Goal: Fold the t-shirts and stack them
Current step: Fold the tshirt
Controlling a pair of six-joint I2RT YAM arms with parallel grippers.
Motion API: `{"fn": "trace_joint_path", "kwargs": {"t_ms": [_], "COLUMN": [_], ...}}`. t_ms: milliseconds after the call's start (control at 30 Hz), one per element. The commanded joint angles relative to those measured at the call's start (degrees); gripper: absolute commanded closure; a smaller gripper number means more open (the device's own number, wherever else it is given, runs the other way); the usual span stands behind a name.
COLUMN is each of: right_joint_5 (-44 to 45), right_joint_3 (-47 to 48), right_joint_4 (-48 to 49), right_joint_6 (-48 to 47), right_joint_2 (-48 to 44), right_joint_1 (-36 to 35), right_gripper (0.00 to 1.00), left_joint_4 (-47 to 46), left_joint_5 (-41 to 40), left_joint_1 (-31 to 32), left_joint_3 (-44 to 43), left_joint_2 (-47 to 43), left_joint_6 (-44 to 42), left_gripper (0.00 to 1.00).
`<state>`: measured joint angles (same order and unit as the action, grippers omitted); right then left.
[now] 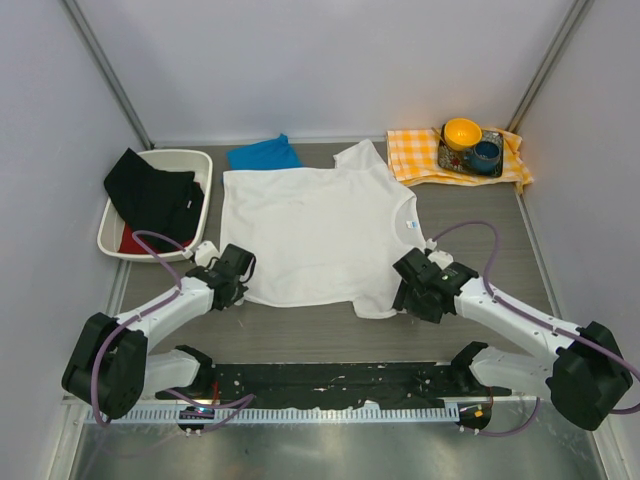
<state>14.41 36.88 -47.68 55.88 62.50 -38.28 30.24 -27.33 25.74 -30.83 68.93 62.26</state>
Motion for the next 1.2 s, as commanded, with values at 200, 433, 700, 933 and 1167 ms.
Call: {"fn": "trace_joint_path", "kwargs": {"t_ms": [200, 433, 700, 933, 1167], "right_joint_5": [0.4, 1.7, 1.9, 2.1, 2.1], "right_joint_3": [2.9, 2.6, -2.1, -5.5, -7.8], "right_joint_4": [-0.8, -1.1, 1.4, 3.9, 7.5], "right_joint_6": [-0.2, -0.5, -0.2, 0.1, -0.1], "right_joint_2": [-1.1, -0.8, 0.0, 1.0, 4.0], "right_joint_1": [-1.1, -1.5, -1.5, -1.5, -1.5], "right_gripper": [0.36, 0.36, 0.36, 0.37, 0.38], "left_joint_4": [-0.2, -0.5, 0.1, 0.3, 0.3], "left_joint_5": [-1.2, -1.1, -1.4, -1.5, -2.1], "left_joint_1": [-0.4, -0.4, -0.4, -0.5, -0.5], "left_joint_3": [-1.3, -1.4, -1.6, -1.4, -1.3], "left_joint_2": [-0.7, -0.1, -0.6, -0.5, -0.2], "left_joint_6": [-0.9, -0.9, -1.2, -1.0, -1.0], "left_gripper": [1.00, 1.00, 1.00, 1.00, 1.00]}}
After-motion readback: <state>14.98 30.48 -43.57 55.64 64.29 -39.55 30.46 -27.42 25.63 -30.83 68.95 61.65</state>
